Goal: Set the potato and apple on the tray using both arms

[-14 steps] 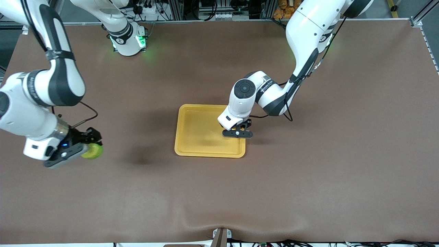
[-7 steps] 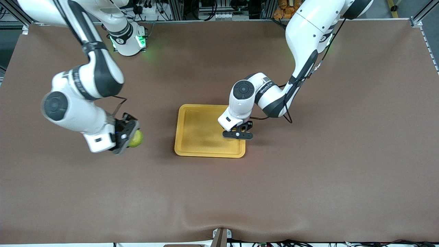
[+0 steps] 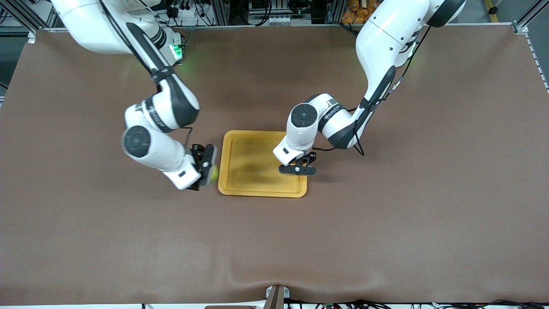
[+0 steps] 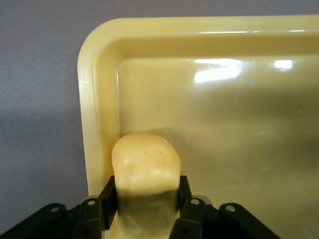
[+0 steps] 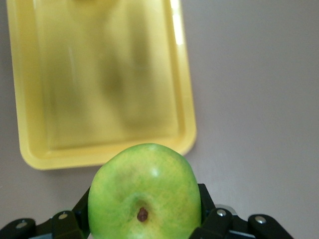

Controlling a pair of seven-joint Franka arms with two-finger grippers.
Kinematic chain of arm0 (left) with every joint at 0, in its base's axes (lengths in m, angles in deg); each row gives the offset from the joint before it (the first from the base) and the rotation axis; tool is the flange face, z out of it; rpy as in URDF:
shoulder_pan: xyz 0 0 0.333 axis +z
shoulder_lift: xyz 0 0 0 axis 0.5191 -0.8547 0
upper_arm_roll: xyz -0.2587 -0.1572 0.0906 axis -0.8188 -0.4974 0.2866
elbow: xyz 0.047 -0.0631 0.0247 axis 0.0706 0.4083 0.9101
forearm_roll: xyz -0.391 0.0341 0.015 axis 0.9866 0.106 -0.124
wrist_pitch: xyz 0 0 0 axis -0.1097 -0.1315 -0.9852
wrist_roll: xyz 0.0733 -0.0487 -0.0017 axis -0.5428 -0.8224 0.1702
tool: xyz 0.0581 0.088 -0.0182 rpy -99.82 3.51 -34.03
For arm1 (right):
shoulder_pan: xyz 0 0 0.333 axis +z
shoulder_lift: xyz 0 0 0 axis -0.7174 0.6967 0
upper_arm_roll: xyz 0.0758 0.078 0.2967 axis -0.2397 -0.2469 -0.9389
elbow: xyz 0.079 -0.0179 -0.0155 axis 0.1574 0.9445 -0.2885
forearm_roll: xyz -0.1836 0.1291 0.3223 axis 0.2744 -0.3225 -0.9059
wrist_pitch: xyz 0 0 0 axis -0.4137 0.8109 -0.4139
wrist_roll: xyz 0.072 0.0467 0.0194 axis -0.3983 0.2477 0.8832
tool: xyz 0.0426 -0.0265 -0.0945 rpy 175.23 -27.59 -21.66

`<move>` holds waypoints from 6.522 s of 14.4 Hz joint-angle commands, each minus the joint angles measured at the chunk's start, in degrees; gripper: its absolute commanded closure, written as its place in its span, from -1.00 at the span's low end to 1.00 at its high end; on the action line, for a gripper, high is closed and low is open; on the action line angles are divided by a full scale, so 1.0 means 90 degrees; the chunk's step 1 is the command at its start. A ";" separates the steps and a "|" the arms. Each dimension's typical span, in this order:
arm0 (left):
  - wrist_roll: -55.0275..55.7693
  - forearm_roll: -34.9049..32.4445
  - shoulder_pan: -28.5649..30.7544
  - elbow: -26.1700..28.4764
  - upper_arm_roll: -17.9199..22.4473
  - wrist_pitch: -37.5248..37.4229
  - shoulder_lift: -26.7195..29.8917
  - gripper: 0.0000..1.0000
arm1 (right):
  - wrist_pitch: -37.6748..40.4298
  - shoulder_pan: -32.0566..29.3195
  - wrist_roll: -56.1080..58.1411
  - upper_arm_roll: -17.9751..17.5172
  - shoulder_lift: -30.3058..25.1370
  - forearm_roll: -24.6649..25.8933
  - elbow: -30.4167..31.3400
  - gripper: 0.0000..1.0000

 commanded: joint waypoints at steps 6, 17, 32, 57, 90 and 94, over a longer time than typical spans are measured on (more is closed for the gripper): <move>0.0171 -0.0155 -0.0010 -0.0215 0.0050 -0.0141 0.0122 -1.00 | -0.0529 0.0709 0.0248 0.0096 0.0373 0.0392 0.0129 1.00; -0.0247 0.0245 0.0965 -0.0566 -0.0038 -0.2542 0.1694 -1.00 | -0.0900 0.1061 0.0160 0.0155 0.0647 0.0540 0.0335 1.00; -0.2522 0.0527 0.2801 -0.0586 -0.0009 -0.4438 0.3550 -1.00 | -0.0988 0.1061 0.0160 0.0174 0.0773 0.0687 0.0462 -1.00; -0.4086 0.1544 0.2831 -0.0195 0.1085 -0.5980 0.5240 -1.00 | 0.1832 -0.0383 -0.1323 0.0155 -0.1550 0.0570 0.0170 -1.00; -0.4223 0.1720 0.2968 -0.0410 0.1173 -0.6205 0.5181 -1.00 | 0.5262 -0.1019 -0.7125 0.2167 -0.3348 0.0267 -0.1286 -1.00; -0.4310 0.1720 0.2978 -0.0439 0.1173 -0.6215 0.5172 -1.00 | 0.5252 -0.1009 -0.7125 0.2167 -0.3348 0.0267 -0.1277 -1.00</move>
